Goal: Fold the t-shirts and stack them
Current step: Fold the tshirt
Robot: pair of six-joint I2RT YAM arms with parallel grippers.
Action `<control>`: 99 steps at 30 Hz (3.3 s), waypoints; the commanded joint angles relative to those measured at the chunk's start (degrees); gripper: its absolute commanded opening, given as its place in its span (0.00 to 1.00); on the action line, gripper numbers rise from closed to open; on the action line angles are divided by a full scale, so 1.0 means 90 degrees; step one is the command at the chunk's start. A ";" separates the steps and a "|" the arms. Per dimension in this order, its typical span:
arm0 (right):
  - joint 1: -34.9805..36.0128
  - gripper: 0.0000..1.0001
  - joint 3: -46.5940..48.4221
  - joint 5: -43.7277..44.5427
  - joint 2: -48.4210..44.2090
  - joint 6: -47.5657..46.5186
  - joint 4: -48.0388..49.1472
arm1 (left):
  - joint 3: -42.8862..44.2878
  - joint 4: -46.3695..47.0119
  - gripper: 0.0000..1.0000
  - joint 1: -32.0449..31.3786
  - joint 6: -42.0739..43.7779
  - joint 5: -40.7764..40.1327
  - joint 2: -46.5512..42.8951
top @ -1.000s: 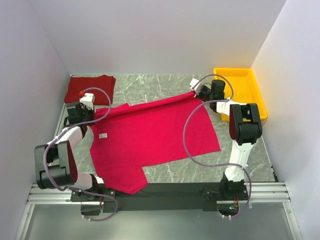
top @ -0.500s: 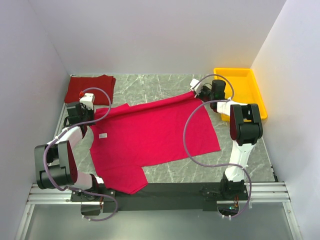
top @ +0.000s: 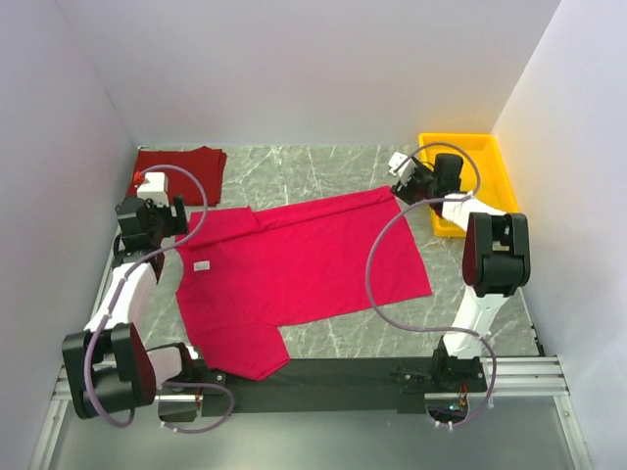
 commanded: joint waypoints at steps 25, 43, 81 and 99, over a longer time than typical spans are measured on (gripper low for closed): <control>0.0391 0.58 0.5991 0.1110 0.2865 0.5568 -0.5605 | 0.0480 -0.1051 0.89 0.0091 -0.2886 0.0281 -0.0093; 0.0401 0.54 0.6753 0.1248 0.3715 0.5509 -0.6015 | 0.0314 -0.1129 0.89 0.0091 -0.2798 0.0290 -0.0074; 0.0215 0.17 0.5346 0.0359 0.2446 0.4894 -0.4834 | 0.0236 -0.1295 0.89 0.0101 -0.2671 0.0232 -0.0338; 0.0039 0.21 0.4536 -0.0686 0.1811 0.2756 -0.5535 | 0.0265 -0.1296 0.89 0.0140 -0.2574 0.0290 -0.0347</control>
